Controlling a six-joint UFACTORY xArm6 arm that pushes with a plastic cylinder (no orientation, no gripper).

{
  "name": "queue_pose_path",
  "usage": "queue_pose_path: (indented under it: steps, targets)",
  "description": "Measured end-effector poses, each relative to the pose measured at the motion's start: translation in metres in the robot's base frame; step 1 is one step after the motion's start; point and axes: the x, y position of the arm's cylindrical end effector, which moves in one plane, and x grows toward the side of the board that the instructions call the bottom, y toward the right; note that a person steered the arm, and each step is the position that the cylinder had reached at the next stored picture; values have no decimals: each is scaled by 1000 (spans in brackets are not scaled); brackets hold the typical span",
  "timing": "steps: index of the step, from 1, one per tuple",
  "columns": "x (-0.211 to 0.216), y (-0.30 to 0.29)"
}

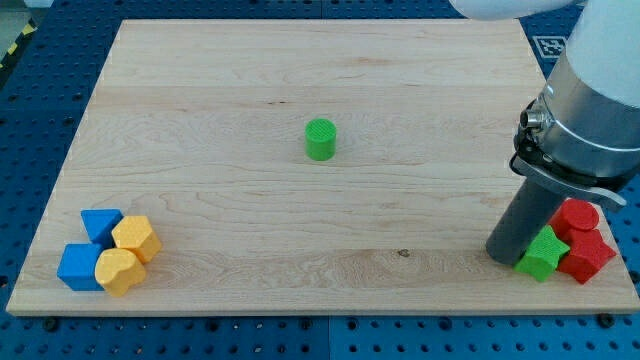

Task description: Move your arm to the left side of the green circle

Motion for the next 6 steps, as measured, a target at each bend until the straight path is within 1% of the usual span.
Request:
queue_pose_path:
  steps: [1,2,3,4,5,6]
  targets:
    - [0,-9]
    - [0,-69]
    - [-9,-136]
    - [-40,-195]
    - [-85,-239]
    - [-128,-252]
